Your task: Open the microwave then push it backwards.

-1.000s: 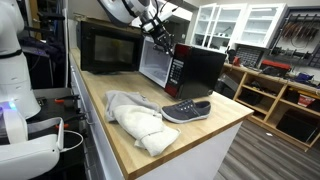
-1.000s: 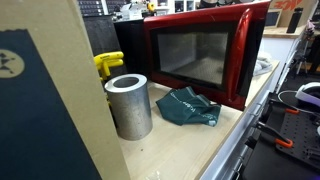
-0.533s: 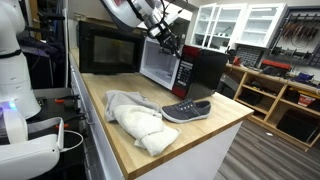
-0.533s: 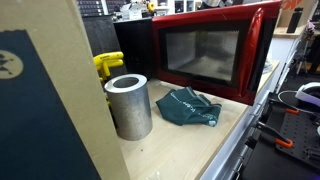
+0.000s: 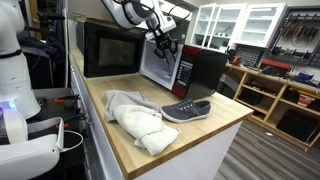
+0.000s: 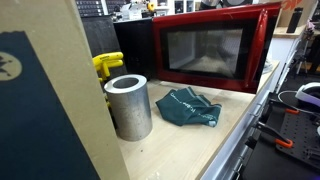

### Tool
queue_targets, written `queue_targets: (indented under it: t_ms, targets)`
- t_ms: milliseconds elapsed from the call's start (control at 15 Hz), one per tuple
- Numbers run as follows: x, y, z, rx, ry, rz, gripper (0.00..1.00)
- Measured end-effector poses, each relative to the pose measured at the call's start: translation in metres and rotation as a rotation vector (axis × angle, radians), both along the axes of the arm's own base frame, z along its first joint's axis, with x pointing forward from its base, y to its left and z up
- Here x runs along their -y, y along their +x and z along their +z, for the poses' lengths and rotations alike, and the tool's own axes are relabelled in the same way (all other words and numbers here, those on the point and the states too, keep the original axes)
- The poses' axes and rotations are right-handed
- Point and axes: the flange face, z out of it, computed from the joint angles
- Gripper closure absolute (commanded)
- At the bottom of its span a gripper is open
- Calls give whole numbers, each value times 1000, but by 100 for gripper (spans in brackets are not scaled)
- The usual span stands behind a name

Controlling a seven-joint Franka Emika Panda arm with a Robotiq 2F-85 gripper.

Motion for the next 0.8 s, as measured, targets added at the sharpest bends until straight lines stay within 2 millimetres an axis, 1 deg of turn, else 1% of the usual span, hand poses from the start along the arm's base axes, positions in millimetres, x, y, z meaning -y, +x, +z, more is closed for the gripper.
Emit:
queue_targets:
  t_ms: [67, 133, 200, 267, 333, 467, 667, 800]
  targets:
    - [-9, 0, -2, -18, 50, -17, 22]
    - [-20, -1, -3, -37, 102, -34, 15]
    - [-30, -1, 0, -57, 153, -51, 7]
    - [-40, -2, 4, -79, 205, -68, 1]
    - [-49, -4, 11, -102, 262, -88, 0]
    - [-63, -6, 31, -162, 385, -138, 0]
    - [-75, -8, 61, -255, 524, -191, 0]
    - [-81, -9, 71, -308, 570, -200, 0]
